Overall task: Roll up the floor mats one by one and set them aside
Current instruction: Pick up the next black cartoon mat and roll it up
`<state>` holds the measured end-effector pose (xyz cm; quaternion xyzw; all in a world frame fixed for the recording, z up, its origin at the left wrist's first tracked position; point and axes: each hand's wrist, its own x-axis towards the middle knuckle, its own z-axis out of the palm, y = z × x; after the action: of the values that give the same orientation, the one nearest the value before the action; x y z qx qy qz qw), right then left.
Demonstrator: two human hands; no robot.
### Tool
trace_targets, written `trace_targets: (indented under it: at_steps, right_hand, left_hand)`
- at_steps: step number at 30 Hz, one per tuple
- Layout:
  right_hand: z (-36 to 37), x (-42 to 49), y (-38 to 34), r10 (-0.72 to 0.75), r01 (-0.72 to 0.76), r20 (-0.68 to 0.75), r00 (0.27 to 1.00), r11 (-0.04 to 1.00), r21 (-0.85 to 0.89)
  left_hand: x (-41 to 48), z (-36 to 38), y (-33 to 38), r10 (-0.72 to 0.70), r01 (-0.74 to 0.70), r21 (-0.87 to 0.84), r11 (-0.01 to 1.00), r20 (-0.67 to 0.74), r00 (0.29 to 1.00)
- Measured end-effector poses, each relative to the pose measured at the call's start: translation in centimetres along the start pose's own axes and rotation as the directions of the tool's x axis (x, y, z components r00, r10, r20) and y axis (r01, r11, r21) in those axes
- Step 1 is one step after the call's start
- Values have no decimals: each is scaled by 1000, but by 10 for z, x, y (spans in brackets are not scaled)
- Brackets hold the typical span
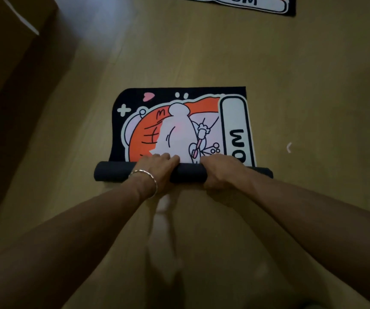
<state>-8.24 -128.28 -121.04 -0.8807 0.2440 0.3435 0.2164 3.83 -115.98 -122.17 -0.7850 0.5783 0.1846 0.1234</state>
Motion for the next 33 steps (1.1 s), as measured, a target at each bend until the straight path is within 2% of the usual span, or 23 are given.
trace_targets:
  at_steps: [3,5,7,10,12,13,16,18,20,25,27,30,31,33]
  right_hand:
    - [6,-1,-9,-91,68,-170,981,988,-137]
    - [12,0,-19,-157,127,-220,963,981,-146]
    - [9,0,-22,-113,107,-162,980,993,-46]
    - [-3,-1,-15,-61,56,37,997,991,119]
    - [-5,-6,-15,-45,31,80,996,985,168]
    - [-3,-7,-17,-42,37,31,999,990,135]
    - [11,-7,-20,-56,40,-250,967,997,-69]
    - [12,-4,-20,-49,16,-343,938,995,-99]
    - [8,-2,-20,-44,19,-289,956,996,-87]
    - [0,-1,-19,-66,64,22,998,994,86]
    - [0,-2,-17,-80,82,-33,996,995,62]
    - [6,-2,-19,-121,96,-227,966,989,-114]
    - [8,-1,-20,-108,82,-238,965,989,-120]
    - [8,-1,-21,-43,39,-159,986,999,-28]
  left_hand:
    - [1,-2,1,10,-9,-11,1000,25,1000]
    - [3,-1,8,21,-20,-49,999,9,1000]
    - [3,1,11,26,-26,-43,999,2,1000]
    - [4,2,8,84,-82,78,994,-32,996]
    - [5,1,6,93,-91,86,992,-16,996]
    - [6,0,6,84,-83,63,995,-5,996]
    - [8,-3,0,53,-52,4,999,-42,998]
    - [7,-3,-4,26,-26,1,1000,-72,997]
    - [7,-1,-2,15,-13,23,1000,-74,997]
    - [6,2,14,25,-25,-27,999,11,1000]
    - [8,3,15,-3,10,-100,995,71,998]
    - [8,0,11,-30,45,-178,983,89,996]
    - [8,-1,12,-27,35,-151,988,52,998]
    - [6,-1,21,0,-2,-50,999,-27,1000]
